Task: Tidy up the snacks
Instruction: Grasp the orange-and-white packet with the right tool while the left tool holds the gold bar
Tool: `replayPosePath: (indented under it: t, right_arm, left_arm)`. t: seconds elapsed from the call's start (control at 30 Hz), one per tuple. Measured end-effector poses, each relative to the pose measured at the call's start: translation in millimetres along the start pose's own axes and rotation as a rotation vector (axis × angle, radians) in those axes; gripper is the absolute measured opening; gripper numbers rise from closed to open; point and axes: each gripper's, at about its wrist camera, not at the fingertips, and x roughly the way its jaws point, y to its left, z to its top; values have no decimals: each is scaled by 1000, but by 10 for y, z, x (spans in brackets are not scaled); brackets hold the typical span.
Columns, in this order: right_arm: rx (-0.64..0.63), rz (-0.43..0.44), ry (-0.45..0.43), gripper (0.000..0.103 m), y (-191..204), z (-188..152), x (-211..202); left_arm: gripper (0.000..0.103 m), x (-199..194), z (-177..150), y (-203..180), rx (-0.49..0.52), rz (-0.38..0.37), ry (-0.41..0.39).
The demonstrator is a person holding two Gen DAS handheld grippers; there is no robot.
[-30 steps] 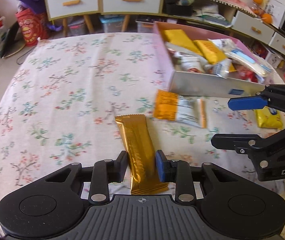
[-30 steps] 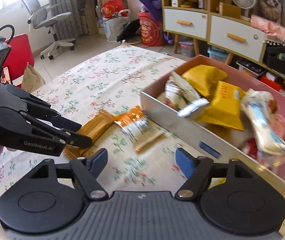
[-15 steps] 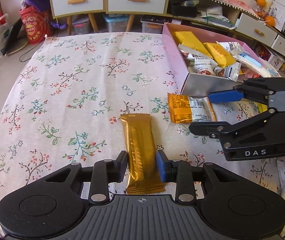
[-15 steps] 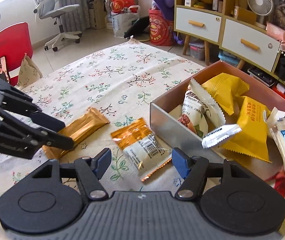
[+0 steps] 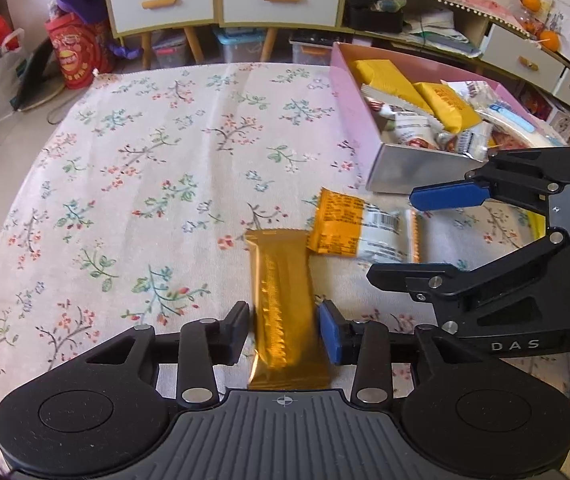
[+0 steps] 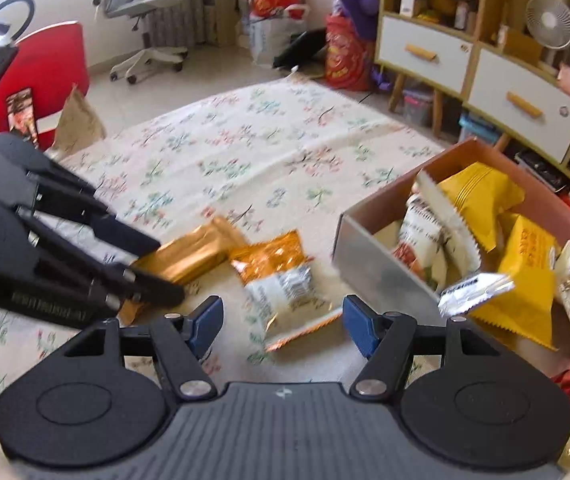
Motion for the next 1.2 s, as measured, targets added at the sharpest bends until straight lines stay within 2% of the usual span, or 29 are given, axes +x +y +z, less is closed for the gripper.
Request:
replayPosePath:
  t: [0.17,0.23,0.37,0.43,0.53,0.57,0.63,0.67,0.7,0.87,1.0,1.17,1.2]
  right_arm:
    - [7,-12,1,57,0,4,164]
    - [3,-6,-12,52,12,-10,166]
    - [-25,24,-5,15,47,6,105]
    - [-26,39,19,15,34,14,73]
    - [-30,45,40,15,48,33,46]
    - [-27,39,38,18,54,43,39]
    - [-11,44,18,33,63,62,36]
    - [7,49,9,46,58,77,46]
    - [26,50,2,49,54,96,58]
    - [148,22,28,49,27,263,225]
    - [210,-14,50,61,67,353,369]
    - [221,-99,50,58,176,379,492]
    - [214,-117,47,52,192,371,499]
  left_arm:
    - [35,13,17,-3,1,14,-3]
    - [35,15,15,-19,15,19,-3]
    - [34,15,12,-27,23,22,-2]
    - [31,13,16,-14,16,25,1]
    - [30,8,29,38,-14,44,12]
    - [29,4,33,57,-25,57,15]
    - [28,0,42,107,-47,81,19]
    - [28,1,47,136,-56,91,21]
    - [28,5,53,166,-65,104,26]
    - [28,7,72,292,-72,157,26]
    - [28,6,70,358,-85,158,26]
    - [29,3,60,422,-96,150,24]
    - [29,6,58,429,-100,147,24]
